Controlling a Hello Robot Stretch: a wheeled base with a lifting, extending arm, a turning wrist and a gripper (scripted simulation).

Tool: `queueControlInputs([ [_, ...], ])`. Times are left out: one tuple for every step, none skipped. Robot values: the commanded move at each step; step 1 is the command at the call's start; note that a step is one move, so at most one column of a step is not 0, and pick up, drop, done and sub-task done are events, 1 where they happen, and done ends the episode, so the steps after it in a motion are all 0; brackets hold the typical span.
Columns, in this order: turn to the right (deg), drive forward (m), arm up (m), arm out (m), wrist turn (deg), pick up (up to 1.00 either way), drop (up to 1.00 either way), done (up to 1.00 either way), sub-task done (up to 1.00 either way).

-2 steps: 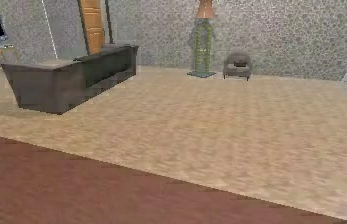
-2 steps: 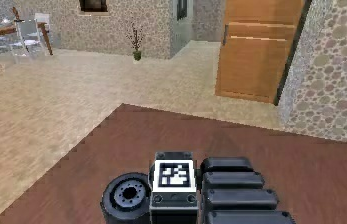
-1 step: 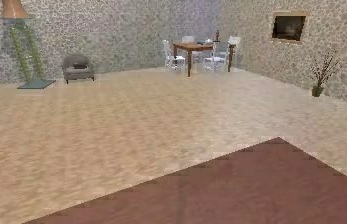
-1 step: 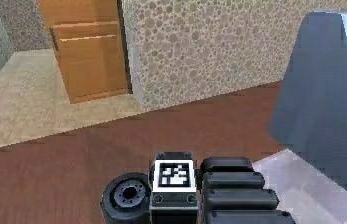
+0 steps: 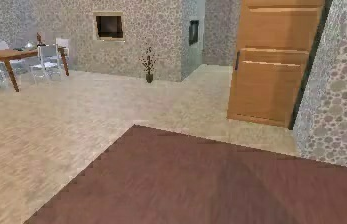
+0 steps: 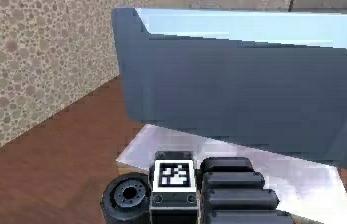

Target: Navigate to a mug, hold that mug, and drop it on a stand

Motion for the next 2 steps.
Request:
queueControlInputs([
  [45.0,0.00,0.00,0.00,0.0,0.00,0.00,0.00,0.00],
  [45.0,0.00,0.00,0.00,0.0,0.00,0.00,0.00,0.00],
])
